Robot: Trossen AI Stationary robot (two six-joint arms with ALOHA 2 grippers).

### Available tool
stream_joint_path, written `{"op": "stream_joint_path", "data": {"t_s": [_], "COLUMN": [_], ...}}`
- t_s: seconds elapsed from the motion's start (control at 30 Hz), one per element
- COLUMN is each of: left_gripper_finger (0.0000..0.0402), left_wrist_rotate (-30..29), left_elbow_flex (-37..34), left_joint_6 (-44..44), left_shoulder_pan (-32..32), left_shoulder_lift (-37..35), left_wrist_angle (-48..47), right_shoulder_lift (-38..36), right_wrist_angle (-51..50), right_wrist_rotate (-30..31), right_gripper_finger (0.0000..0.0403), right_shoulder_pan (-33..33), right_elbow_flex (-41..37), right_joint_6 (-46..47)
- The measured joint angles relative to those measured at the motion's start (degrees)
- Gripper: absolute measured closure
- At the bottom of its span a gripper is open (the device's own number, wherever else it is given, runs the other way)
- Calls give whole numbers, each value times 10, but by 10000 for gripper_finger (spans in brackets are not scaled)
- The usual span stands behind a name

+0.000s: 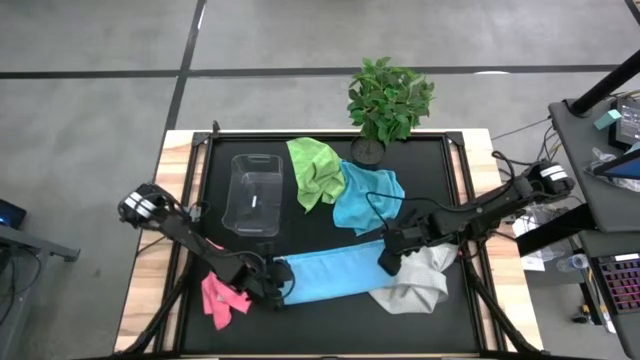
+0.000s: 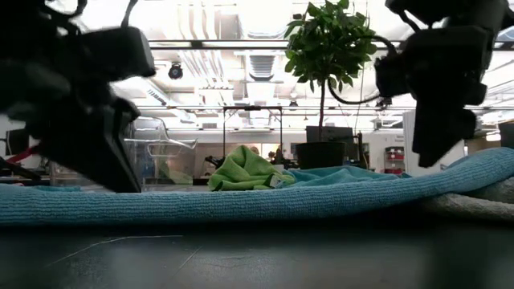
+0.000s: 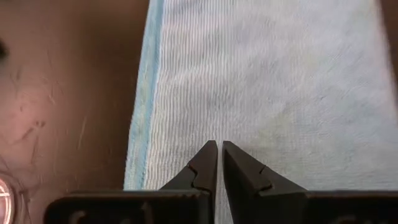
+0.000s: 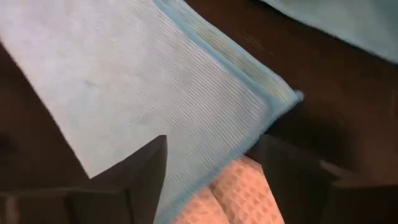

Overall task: Fold microfiber towels
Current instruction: Fold the bottom blue microfiber towel

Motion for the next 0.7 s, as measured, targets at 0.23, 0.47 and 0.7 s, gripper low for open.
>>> {"op": "stream_joint_path", "data": {"t_s": [0.23, 0.47, 0.7], "left_gripper_finger": [391, 391, 391], "left_wrist_rotate": [2, -4, 1], "left_elbow_flex": [3, 2, 2], "left_joint_6": [-19, -60, -61], "left_shoulder_pan": [5, 14, 20], "left_shoulder_lift": [15, 7, 6], "left_wrist_angle": [-8, -59, -60], "right_shoulder_lift": [-19, -17, -5], "right_wrist_angle": [21, 129, 191], "right_wrist_rotate": [-4, -5, -7], "right_gripper_finger": [126, 122, 122], "right_shoulder_pan": [-2, -9, -20], "right_elbow_flex": [-57, -102, -115], "right_joint_6": [48, 59, 57]}}
